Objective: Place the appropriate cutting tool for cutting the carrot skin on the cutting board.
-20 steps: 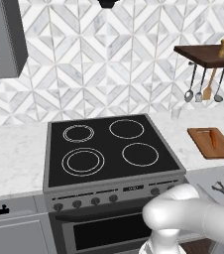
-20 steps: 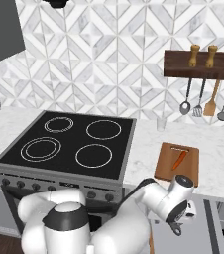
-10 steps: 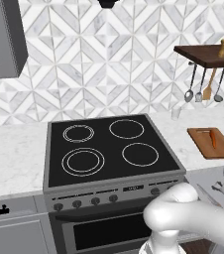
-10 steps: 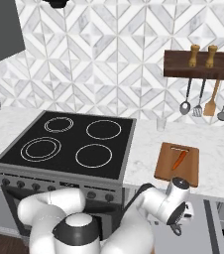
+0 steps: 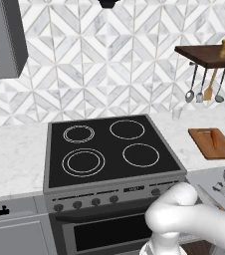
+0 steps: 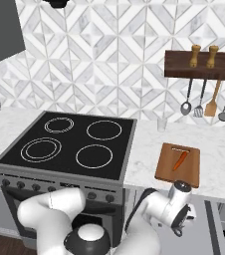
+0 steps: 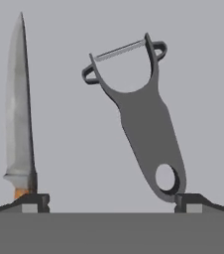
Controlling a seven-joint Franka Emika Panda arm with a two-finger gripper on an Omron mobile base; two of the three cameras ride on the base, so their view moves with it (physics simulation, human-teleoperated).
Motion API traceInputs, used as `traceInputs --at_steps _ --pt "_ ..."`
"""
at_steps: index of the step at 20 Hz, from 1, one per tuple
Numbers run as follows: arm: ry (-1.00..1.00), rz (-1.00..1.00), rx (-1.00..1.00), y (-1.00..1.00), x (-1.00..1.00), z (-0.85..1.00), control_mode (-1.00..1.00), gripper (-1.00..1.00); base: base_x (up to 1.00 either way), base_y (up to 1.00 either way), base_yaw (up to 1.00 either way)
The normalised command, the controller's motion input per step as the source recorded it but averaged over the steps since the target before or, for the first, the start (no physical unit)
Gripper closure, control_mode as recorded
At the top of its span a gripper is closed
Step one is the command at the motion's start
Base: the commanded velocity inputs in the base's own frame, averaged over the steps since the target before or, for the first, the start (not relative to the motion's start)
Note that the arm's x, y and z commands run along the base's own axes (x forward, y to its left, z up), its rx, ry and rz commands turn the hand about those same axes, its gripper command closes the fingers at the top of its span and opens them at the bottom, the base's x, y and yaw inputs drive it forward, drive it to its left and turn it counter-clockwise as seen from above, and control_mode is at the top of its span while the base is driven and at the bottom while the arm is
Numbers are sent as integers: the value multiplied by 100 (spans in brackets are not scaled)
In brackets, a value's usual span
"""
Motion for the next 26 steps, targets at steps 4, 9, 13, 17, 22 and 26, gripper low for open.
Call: traceInputs --at_steps 4,9,13,17,22,26 --pt "0 0 0 -21 5 -18 -100 -100 0 0 0" --pt "0 0 -1 -2 21 -14 -100 -100 0 0 0" --pt "0 0 -2 -2 23 -17 -100 -100 0 0 0" --pt "0 1 -3 -6 12 -19 -100 -100 0 0 0" --pt "0 1 -2 -7 14 -17 -100 -100 0 0 0" --pt "0 2 -1 -4 3 -28 -100 -100 0 0 0"
